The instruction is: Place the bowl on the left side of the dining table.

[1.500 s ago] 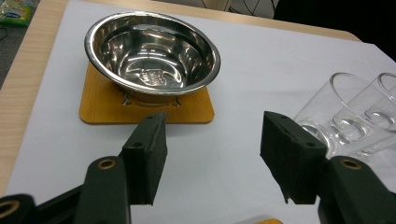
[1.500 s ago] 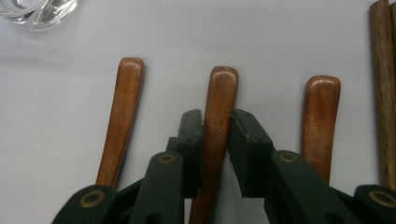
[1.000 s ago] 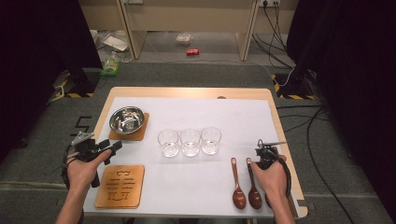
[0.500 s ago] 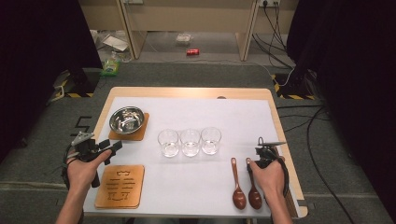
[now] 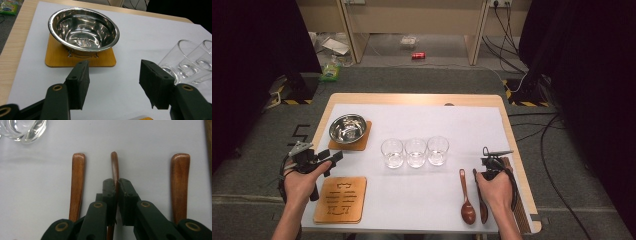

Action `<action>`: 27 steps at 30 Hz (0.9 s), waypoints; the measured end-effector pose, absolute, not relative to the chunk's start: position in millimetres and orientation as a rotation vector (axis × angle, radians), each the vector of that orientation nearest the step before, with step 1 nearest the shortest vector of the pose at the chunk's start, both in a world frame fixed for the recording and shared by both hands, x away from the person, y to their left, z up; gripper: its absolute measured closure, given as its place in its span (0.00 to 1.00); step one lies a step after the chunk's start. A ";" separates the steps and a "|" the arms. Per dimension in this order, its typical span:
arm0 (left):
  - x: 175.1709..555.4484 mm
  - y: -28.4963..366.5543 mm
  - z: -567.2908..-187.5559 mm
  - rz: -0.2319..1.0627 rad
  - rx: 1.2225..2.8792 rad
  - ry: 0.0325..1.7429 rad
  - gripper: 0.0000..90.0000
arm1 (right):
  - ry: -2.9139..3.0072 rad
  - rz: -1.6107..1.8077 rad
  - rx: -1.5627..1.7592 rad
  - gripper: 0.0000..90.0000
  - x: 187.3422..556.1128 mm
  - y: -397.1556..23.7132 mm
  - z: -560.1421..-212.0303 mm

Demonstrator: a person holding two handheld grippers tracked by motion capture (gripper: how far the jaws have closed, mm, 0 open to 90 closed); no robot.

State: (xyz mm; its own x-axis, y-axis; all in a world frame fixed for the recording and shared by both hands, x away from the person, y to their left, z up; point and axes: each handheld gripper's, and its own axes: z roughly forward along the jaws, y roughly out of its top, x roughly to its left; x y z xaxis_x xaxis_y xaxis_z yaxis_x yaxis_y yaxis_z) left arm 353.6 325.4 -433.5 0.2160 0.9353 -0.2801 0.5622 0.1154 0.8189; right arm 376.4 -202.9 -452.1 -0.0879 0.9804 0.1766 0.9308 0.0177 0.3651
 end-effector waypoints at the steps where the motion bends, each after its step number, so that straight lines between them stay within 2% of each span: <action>1: 353.5 325.4 -433.3 0.506 1.560 1.457 0.45 | 2.152 0.588 2.037 0.93 377.2 -202.8 -452.5; 12: 353.7 325.0 -434.5 0.500 1.554 1.451 0.45 | 2.164 0.614 2.011 0.94 376.6 -207.0 -455.5; 27: 353.0 324.9 -434.2 0.496 1.553 1.441 0.45 | 2.125 0.755 1.877 0.94 370.2 -208.7 -437.5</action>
State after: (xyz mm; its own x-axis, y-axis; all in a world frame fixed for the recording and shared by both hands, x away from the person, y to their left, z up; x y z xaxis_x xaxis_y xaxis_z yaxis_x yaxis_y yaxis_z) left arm 353.0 324.9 -434.2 0.2305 0.9290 -0.2895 0.5536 0.1194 0.8242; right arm 370.2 -208.7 -437.5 -0.1685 0.9697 0.1768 0.8636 0.0588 0.5007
